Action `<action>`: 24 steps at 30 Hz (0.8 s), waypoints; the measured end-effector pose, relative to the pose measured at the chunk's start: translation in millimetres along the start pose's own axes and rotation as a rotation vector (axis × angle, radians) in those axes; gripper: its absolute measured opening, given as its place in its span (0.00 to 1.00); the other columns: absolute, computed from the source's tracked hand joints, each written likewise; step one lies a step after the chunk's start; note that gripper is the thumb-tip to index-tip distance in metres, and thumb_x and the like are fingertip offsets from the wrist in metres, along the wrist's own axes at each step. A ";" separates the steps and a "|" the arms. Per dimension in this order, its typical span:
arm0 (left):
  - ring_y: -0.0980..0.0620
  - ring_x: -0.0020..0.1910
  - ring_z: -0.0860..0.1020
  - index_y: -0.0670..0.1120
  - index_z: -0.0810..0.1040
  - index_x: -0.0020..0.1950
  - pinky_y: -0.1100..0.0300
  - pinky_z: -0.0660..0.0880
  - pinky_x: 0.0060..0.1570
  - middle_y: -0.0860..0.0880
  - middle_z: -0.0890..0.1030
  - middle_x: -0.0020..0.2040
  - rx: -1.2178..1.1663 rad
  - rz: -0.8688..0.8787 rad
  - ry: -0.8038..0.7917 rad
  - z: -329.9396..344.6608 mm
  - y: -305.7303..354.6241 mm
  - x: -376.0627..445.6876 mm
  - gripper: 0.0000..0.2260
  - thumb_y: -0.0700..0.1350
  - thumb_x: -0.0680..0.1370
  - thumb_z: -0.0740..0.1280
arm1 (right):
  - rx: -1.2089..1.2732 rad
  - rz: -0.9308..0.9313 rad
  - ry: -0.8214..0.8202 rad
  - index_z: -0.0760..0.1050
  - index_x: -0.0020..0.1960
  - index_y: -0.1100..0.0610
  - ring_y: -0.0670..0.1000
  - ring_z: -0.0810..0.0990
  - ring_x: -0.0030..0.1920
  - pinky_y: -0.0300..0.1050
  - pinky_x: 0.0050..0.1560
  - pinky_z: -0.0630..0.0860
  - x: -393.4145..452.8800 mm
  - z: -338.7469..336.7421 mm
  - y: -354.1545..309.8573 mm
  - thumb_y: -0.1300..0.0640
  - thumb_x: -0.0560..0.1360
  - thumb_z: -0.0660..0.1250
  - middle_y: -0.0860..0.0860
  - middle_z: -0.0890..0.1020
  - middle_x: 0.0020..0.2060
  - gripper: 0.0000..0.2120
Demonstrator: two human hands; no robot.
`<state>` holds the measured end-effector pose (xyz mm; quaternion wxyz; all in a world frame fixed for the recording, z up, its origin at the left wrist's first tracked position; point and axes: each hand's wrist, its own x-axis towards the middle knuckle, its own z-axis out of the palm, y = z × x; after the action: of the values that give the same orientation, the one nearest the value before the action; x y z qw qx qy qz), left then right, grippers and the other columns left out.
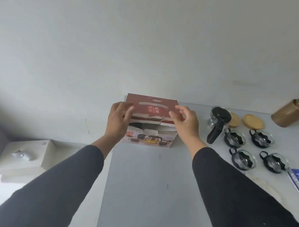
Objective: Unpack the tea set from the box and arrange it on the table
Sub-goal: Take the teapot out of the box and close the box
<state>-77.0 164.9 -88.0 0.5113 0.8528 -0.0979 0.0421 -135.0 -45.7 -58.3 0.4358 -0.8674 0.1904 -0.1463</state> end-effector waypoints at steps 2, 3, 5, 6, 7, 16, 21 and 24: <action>0.54 0.57 0.74 0.50 0.77 0.62 0.64 0.71 0.54 0.49 0.71 0.63 0.014 0.009 -0.028 -0.8 -9.1 -10.0 0.13 0.50 0.79 0.65 | -0.094 -0.036 -0.067 0.76 0.60 0.51 0.47 0.72 0.52 0.37 0.55 0.67 -12.2 -2.3 7.9 0.51 0.73 0.71 0.52 0.73 0.55 0.16; 0.52 0.57 0.75 0.49 0.77 0.61 0.62 0.73 0.55 0.49 0.71 0.62 0.022 0.020 -0.032 -1.7 -11.6 -12.5 0.13 0.48 0.77 0.68 | -0.135 -0.049 -0.101 0.76 0.60 0.51 0.48 0.73 0.53 0.36 0.56 0.66 -15.5 -4.0 9.8 0.53 0.73 0.71 0.52 0.73 0.56 0.17; 0.51 0.55 0.76 0.48 0.78 0.60 0.58 0.75 0.57 0.48 0.72 0.61 0.062 0.053 -0.038 -5.4 -13.7 -15.0 0.14 0.45 0.75 0.71 | -0.203 -0.075 -0.144 0.76 0.61 0.52 0.48 0.73 0.57 0.32 0.57 0.63 -18.2 -6.6 10.8 0.59 0.73 0.70 0.52 0.71 0.58 0.17; 0.51 0.54 0.75 0.48 0.79 0.60 0.58 0.75 0.57 0.47 0.72 0.61 0.088 0.064 -0.042 -6.8 -13.7 -15.6 0.14 0.44 0.74 0.72 | -0.230 -0.091 -0.145 0.76 0.61 0.52 0.47 0.72 0.58 0.29 0.56 0.61 -19.2 -7.4 10.9 0.63 0.74 0.69 0.52 0.71 0.59 0.17; 0.51 0.53 0.75 0.47 0.79 0.59 0.58 0.76 0.56 0.47 0.73 0.61 0.108 0.072 -0.044 -8.1 -12.9 -16.0 0.14 0.42 0.74 0.72 | -0.256 -0.106 -0.133 0.76 0.61 0.54 0.47 0.71 0.57 0.27 0.55 0.60 -20.1 -7.4 10.6 0.66 0.74 0.67 0.52 0.71 0.60 0.17; 0.49 0.54 0.75 0.47 0.79 0.60 0.63 0.69 0.52 0.45 0.75 0.58 0.197 0.091 -0.031 -7.4 -6.7 -19.4 0.13 0.40 0.76 0.69 | -0.321 -0.153 -0.018 0.79 0.56 0.61 0.54 0.76 0.54 0.34 0.55 0.67 -24.7 -6.5 15.1 0.71 0.74 0.64 0.56 0.75 0.56 0.13; 0.50 0.54 0.74 0.47 0.79 0.62 0.67 0.65 0.51 0.45 0.74 0.57 0.208 0.106 -0.012 -4.7 -11.3 -23.8 0.14 0.40 0.77 0.68 | -0.384 -0.182 0.012 0.81 0.52 0.61 0.56 0.74 0.56 0.38 0.53 0.67 -24.6 -4.0 22.4 0.69 0.73 0.66 0.55 0.78 0.53 0.10; 0.50 0.55 0.74 0.48 0.80 0.62 0.66 0.66 0.52 0.45 0.74 0.57 0.192 0.092 -0.019 -3.6 -13.9 -25.0 0.13 0.42 0.78 0.67 | -0.426 -0.209 0.007 0.81 0.51 0.60 0.56 0.72 0.56 0.40 0.52 0.67 -24.3 -2.6 26.9 0.66 0.74 0.66 0.54 0.79 0.52 0.08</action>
<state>-98.5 177.6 -102.6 0.4240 0.8927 -0.1376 0.0666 -163.0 -51.1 -80.7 0.2247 -0.9543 0.1278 -0.1502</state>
